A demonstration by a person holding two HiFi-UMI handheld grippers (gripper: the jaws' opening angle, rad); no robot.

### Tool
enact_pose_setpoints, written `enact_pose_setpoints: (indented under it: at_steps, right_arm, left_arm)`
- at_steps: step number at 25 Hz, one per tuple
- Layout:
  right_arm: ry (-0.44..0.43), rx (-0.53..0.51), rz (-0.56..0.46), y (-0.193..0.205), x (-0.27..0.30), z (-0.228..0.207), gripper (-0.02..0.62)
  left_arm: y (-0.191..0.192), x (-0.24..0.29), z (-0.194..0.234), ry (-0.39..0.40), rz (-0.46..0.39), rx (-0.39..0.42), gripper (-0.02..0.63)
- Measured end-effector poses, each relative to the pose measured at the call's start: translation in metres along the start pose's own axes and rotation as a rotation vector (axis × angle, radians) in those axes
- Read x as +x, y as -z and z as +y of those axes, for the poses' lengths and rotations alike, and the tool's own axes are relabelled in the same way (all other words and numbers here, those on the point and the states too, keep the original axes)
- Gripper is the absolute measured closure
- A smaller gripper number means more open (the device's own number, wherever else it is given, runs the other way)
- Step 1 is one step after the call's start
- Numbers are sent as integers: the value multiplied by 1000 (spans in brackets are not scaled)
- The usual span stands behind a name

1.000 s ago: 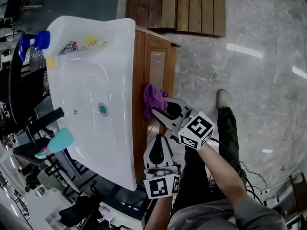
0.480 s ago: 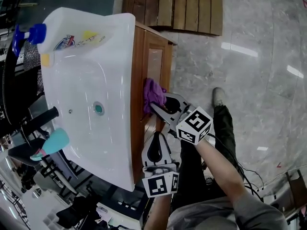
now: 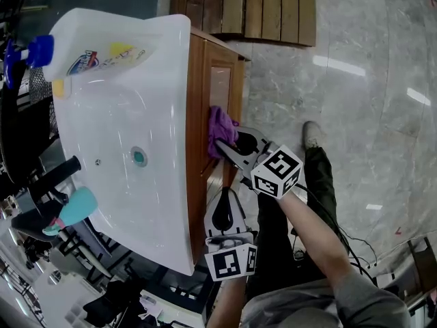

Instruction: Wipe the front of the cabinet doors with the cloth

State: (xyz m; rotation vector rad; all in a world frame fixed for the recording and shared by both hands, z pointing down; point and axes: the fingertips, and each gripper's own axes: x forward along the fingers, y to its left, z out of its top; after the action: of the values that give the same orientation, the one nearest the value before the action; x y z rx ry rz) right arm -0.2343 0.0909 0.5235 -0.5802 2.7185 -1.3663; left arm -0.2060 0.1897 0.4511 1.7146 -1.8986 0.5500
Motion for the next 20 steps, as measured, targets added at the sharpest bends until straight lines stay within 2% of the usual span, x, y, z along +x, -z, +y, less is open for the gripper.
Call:
enact_pose_setpoints:
  at_steps: [20]
  right_arm:
    - [50, 17, 36, 22, 7, -35, 492]
  left_arm:
    - [10, 12, 0, 19, 24, 3, 597]
